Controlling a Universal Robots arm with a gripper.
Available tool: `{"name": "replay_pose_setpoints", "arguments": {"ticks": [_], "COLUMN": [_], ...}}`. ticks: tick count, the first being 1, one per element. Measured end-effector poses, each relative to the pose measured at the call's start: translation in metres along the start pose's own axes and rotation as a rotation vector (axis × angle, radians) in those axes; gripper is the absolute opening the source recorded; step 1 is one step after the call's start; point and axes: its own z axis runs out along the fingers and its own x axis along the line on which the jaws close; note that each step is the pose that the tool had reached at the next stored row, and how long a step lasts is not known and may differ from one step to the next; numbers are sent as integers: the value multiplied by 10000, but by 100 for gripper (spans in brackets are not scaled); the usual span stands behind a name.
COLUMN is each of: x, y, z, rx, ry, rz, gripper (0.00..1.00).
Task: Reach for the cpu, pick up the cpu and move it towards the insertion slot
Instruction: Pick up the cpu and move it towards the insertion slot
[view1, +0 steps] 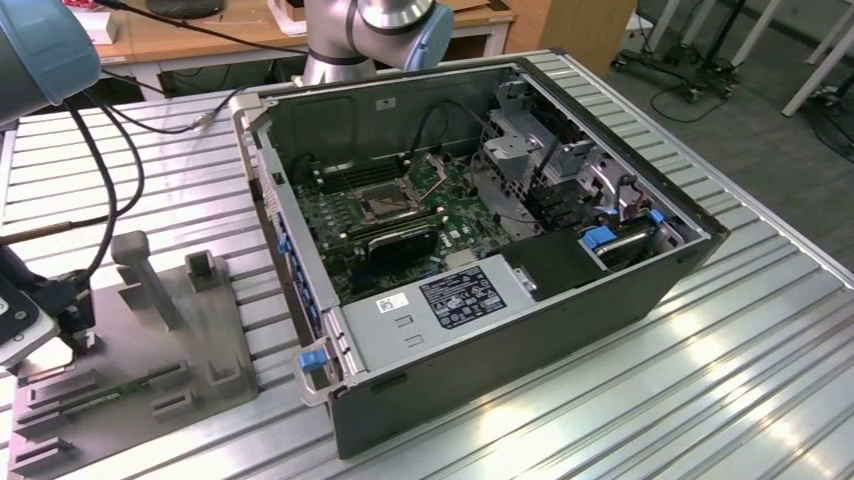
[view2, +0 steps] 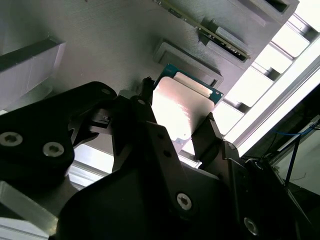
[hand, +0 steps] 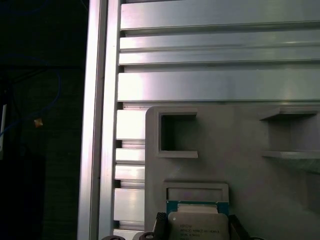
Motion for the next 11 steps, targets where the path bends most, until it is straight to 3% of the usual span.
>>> {"name": "replay_pose_setpoints", "arguments": {"ticks": [11], "x": [0], "y": [1], "z": [-19], "rx": [1], "ry": [1], "rz": [0], "gripper": [55]}}
